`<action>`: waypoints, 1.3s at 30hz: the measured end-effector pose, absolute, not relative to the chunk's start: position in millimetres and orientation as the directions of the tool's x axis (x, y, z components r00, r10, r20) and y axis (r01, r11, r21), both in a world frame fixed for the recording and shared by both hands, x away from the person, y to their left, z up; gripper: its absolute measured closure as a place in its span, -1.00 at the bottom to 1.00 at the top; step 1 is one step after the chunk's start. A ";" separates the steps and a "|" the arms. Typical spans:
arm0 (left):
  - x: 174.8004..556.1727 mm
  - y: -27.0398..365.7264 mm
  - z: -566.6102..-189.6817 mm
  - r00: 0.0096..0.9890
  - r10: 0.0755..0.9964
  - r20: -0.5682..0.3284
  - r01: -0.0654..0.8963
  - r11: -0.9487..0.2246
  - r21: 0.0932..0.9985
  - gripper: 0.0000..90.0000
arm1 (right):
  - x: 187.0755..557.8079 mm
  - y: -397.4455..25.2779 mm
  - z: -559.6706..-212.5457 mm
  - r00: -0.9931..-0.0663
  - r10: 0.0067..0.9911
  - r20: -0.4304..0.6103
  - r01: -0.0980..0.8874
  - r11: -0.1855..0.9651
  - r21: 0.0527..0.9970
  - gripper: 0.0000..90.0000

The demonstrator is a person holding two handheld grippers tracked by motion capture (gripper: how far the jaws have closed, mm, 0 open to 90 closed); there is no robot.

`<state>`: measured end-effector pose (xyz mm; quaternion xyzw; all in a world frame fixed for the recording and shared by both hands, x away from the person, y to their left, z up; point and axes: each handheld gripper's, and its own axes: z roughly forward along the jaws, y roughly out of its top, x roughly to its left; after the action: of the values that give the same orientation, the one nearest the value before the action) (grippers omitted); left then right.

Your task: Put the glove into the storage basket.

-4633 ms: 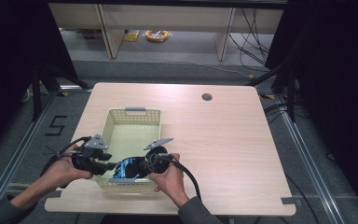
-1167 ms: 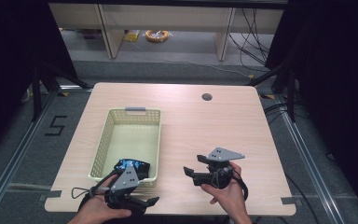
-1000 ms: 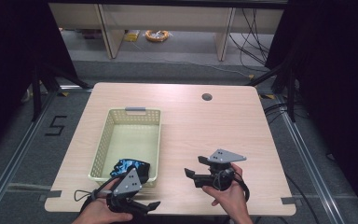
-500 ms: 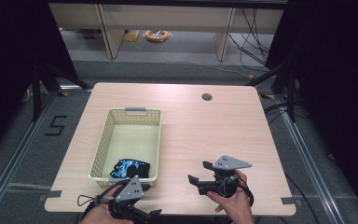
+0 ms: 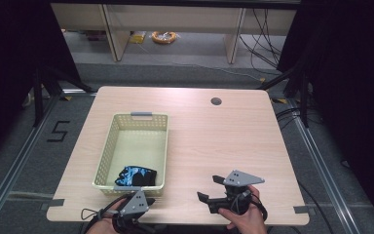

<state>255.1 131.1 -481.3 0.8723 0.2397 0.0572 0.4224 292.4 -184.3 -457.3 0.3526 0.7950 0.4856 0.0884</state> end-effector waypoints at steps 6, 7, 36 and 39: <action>250.2 133.7 -488.1 0.873 0.474 -0.115 0.386 -0.527 0.757 -0.65 | 285.4 -186.6 -462.6 -0.745 0.638 0.195 0.473 0.298 0.829 -0.57; 250.2 134.5 -489.0 0.877 0.469 -0.103 0.379 -0.544 0.749 -0.65 | 285.3 -186.7 -465.0 -0.752 0.627 0.202 0.469 0.296 0.832 -0.58; 245.5 143.9 -505.8 0.880 0.470 -0.063 0.374 -0.605 0.703 -0.65 | 252.0 -203.2 -488.4 -0.748 0.648 0.144 0.502 0.411 0.761 -0.60; 245.2 143.9 -505.7 0.879 0.473 -0.060 0.374 -0.606 0.702 -0.65 | 252.4 -203.3 -489.5 -0.756 0.641 0.137 0.494 0.421 0.760 -0.60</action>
<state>245.2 143.9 -505.7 0.8936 0.2371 0.0662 0.3753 252.4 -203.3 -489.5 0.3385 0.8384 0.4181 0.0874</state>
